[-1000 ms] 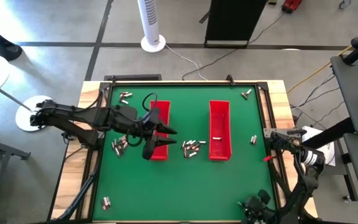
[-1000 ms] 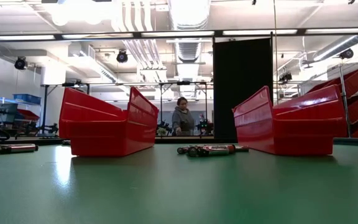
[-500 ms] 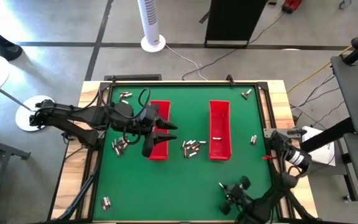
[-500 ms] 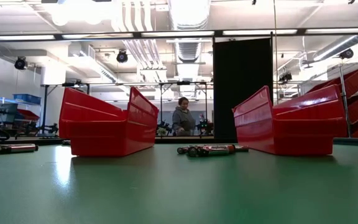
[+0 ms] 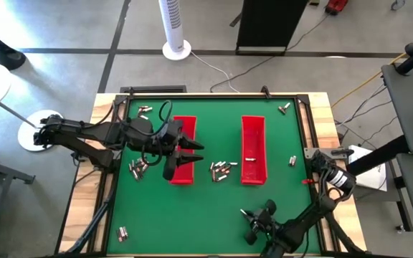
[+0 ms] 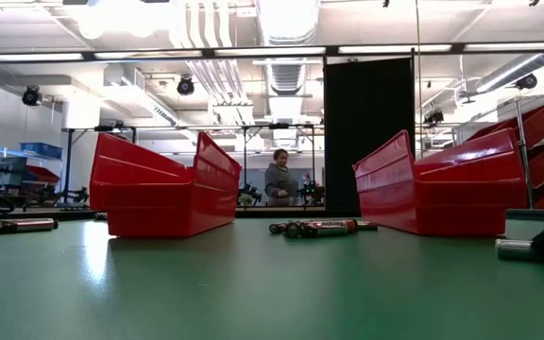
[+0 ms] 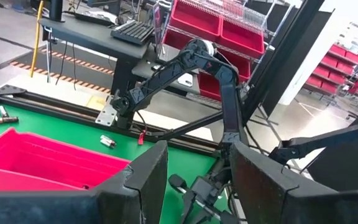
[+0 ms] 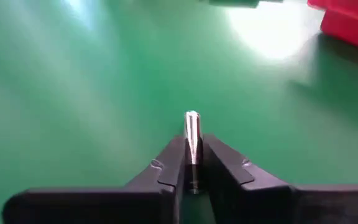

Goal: Sort batteries
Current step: Put the silver battery into the right red bin

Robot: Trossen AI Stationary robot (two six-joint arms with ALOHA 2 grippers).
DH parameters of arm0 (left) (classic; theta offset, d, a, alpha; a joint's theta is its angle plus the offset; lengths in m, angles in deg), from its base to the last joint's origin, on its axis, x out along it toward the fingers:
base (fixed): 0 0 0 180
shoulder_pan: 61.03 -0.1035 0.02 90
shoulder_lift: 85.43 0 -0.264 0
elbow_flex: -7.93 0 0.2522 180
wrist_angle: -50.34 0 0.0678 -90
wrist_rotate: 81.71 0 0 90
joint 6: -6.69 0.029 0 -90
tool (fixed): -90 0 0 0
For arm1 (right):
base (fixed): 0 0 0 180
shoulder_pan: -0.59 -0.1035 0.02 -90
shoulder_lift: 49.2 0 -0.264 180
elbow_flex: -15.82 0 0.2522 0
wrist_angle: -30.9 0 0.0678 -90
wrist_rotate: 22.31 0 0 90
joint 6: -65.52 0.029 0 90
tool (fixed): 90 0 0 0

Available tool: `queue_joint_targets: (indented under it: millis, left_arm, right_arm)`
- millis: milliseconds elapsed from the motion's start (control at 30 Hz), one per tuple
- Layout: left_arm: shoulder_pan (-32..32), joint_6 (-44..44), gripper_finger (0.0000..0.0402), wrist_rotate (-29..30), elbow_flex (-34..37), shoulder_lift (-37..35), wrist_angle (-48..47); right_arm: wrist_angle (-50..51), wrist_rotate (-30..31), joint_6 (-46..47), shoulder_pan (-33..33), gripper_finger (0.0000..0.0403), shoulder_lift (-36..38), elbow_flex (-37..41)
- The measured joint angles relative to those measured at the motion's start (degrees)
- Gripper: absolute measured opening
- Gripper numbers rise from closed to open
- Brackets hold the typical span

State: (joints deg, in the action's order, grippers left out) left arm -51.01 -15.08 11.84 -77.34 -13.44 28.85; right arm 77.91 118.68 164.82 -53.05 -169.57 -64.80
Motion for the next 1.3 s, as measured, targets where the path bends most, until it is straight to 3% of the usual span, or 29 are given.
queue_joint_targets:
  millis: [200,333,633,833,1000,1300]
  left_arm:
    - [0.0,0.0,0.0155,0.0,0.0,-0.1,0.2]
    - [0.0,-0.3,0.0155,0.0,0.0,-0.3,0.2]
    - [0.0,-0.1,0.0155,0.2,0.0,-1.7,0.0]
    - [-0.7,0.3,0.0155,0.3,0.0,-2.9,-0.2]
    - [-2.1,0.3,0.0155,0.4,0.0,-4.4,-2.8]
    - [-3.6,2.4,0.0155,2.6,0.0,-9.9,-13.0]
  right_arm:
    - [-6.3,0.7,-6.7,0.6,0.0119,0.0,3.1]
    - [-9.7,0.8,-10.0,1.6,0.0131,0.1,4.6]
    - [-12.1,1.4,-16.6,2.9,0.0068,0.1,6.2]
    - [-12.2,-2.0,-19.8,3.0,0.0032,0.2,6.5]
    - [-11.0,-7.6,-28.7,3.3,0.0032,1.8,5.3]
    - [-5.1,-15.5,-32.4,4.7,0.0031,12.4,5.5]
